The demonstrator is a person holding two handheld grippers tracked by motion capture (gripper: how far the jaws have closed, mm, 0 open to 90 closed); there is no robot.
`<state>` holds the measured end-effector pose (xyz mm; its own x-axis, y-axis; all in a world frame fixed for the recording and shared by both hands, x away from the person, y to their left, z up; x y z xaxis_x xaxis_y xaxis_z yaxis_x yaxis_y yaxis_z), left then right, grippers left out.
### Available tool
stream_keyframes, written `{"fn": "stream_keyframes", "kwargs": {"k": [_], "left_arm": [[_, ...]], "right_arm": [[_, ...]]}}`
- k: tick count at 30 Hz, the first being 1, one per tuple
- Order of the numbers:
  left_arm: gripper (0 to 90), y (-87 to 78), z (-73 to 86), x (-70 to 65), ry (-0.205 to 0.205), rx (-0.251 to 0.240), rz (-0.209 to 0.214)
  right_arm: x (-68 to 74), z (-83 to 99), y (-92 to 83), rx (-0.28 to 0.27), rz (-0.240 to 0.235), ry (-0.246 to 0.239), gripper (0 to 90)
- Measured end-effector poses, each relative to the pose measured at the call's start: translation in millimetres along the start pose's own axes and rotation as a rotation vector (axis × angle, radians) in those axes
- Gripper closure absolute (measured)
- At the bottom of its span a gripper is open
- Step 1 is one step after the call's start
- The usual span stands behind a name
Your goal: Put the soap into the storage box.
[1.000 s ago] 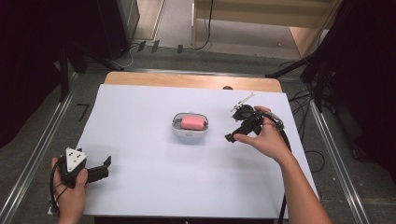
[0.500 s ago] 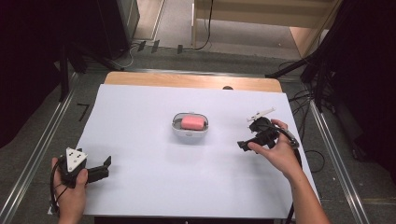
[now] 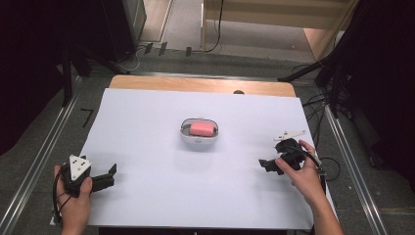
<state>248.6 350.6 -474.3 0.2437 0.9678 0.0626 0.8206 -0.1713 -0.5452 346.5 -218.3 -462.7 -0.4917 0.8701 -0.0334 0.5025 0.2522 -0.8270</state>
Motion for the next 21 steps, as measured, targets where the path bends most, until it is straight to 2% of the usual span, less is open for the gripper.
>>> {"fn": "stream_keyframes", "kwargs": {"k": [1,4,5,6,10,21], "left_arm": [[0.0,0.1,0.0,-0.2,-0.001,-0.002,0.000],[0.0,-0.1,0.0,-0.1,0.001,0.000,-0.001],[0.0,0.0,0.0,-0.1,0.000,0.000,-0.001],[0.0,0.0,0.0,-0.1,0.000,0.000,-0.001],[0.0,-0.1,0.0,-0.1,0.001,0.000,-0.002],[0.0,-0.2,0.0,-0.2,0.002,0.000,-0.004]], "right_arm": [[-2.1,7.6,-0.9,-0.011,0.008,0.015,3.0],[-3.7,15.2,-2.9,-0.029,0.021,0.029,3.0],[-5.5,23.0,-5.4,-0.051,0.035,0.052,3.0],[-5.5,23.0,-5.4,-0.051,0.035,0.052,3.0],[-11.9,41.5,-11.7,-0.105,0.058,0.092,3.0],[-21.1,77.2,-27.1,-0.190,0.077,0.153,3.0]]}}
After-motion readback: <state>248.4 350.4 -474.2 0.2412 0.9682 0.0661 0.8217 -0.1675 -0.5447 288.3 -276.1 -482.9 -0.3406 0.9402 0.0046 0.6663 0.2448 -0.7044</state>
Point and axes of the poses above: each handheld gripper's, and its own axes: y roughly forward along the jaws, z roughly out of its underside, x roughly to its left, the point moved 2 cm from there along y, roughly forward along the jaws, and after that the axes turned 6 degrees about z, right-handed, at the moved point
